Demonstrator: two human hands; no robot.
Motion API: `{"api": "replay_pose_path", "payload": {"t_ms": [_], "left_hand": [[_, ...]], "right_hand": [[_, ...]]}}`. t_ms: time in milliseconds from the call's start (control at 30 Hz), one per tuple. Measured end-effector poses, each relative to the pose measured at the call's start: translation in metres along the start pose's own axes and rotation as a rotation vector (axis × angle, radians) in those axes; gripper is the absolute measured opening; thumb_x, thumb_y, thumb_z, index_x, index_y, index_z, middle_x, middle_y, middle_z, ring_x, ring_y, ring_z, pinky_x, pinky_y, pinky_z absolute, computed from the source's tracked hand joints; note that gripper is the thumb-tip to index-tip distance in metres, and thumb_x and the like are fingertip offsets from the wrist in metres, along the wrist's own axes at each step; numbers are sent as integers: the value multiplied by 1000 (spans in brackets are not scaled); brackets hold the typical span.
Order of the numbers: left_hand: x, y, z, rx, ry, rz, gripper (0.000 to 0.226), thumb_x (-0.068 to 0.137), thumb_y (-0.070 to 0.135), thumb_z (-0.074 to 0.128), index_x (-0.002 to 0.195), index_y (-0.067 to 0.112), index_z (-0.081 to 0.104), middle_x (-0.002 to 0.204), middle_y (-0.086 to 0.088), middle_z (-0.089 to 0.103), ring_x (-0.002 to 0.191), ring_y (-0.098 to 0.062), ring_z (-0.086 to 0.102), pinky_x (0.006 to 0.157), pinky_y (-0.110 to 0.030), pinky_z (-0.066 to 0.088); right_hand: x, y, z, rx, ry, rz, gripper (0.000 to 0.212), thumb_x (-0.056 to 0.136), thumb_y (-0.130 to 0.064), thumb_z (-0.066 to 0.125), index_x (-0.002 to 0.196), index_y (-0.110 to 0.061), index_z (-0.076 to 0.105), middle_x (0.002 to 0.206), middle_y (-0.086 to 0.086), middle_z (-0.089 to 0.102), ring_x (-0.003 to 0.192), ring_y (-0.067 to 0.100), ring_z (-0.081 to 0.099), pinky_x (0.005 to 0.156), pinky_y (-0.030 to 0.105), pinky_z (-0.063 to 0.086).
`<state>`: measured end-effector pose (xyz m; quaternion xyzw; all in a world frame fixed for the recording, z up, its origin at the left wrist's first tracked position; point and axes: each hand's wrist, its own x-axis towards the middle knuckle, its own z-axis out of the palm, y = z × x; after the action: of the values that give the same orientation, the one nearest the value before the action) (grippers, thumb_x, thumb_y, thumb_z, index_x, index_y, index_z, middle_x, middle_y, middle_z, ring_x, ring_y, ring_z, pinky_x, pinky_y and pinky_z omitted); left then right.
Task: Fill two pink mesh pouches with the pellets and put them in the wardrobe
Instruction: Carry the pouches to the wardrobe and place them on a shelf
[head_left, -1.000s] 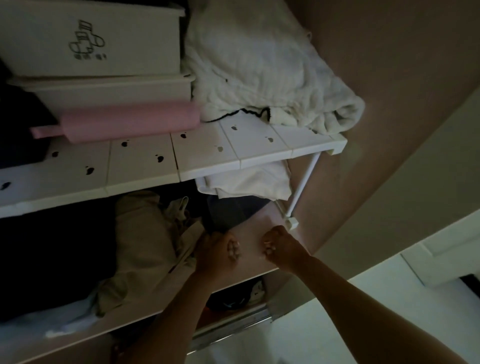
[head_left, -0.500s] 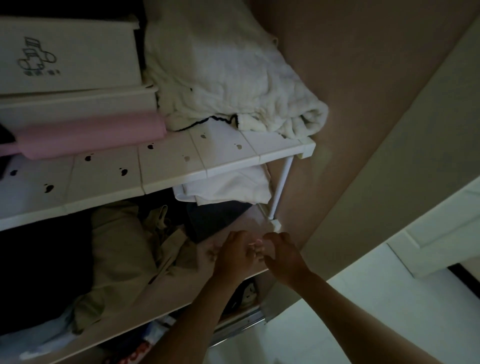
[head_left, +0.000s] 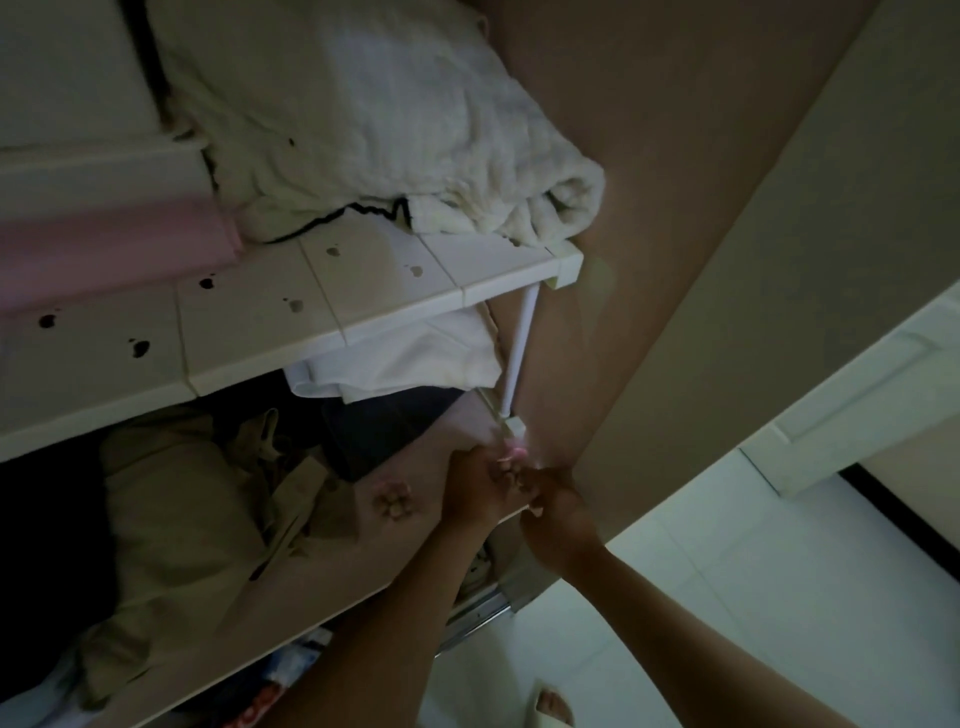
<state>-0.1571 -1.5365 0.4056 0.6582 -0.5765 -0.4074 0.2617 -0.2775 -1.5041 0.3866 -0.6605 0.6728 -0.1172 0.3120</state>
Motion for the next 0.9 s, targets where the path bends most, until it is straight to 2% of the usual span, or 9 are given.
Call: {"api": "replay_pose_path", "payload": {"t_ms": [133,233,333,433,533,700,800,867,900], "left_hand": [[4,11,6,23,-13,28,25,86,6,65,111,8,71,107,-1,71,102,-16,66,79,-13,47],[5,15,4,154,-151,117,28,93,29,58,114,13,67,115,-3,68,108,-16,63,96,-27,48],[5,11,-3,160,-224,79,26,85,39,59,97,19,70,99,4,70,95,-15,66,87,-24,51],[-1,3,-14,-61,-147,-19,32,81,28,63,112,23,67,106,11,66,99,-10,64,90,-27,53],[-9,-1,-30,-52,-19,-24,33,89,10,58,121,18,63,114,3,67,103,-14,64,86,-23,51],[-16,-22,-70,154,116,-29,25,92,18,52,114,18,64,117,1,63,106,-19,60,94,-34,50],[-21,-51,-87,298,270,-103,9,88,14,54,92,16,62,97,-4,63,88,-23,60,75,-31,53],[-33,-63,-95,142,274,-82,9,88,0,55,85,8,57,82,-6,61,79,-27,61,60,-24,50],[-39,-69,-96,129,260,-79,7,89,-2,57,87,4,59,81,-5,62,80,-26,62,62,-21,48]], "right_hand": [[2,7,1,213,57,93,47,93,-9,58,98,-53,41,112,-15,48,90,-6,44,80,-3,35],[6,5,1,193,76,105,41,93,-8,58,132,-20,56,138,9,53,118,19,53,85,9,39],[8,1,-6,141,38,95,52,93,-8,59,143,-12,50,149,11,47,135,27,46,103,23,37],[6,-4,-13,113,12,65,50,94,-10,56,143,-13,50,149,12,45,135,29,46,107,31,39],[3,-16,-17,95,70,53,45,94,-8,52,139,-12,53,149,10,40,131,30,47,98,26,40],[12,-48,-15,85,0,-90,37,91,-4,56,125,-17,64,130,2,51,116,19,57,89,6,34],[18,-68,-1,107,-121,-97,39,90,-6,59,127,-15,63,128,6,60,117,20,60,94,12,40],[20,-78,14,121,-186,-61,43,92,-9,58,134,-16,58,132,4,57,123,21,56,95,14,38],[20,-82,21,127,-215,-45,46,93,-10,58,138,-16,54,136,4,55,126,21,54,94,14,36]]}}
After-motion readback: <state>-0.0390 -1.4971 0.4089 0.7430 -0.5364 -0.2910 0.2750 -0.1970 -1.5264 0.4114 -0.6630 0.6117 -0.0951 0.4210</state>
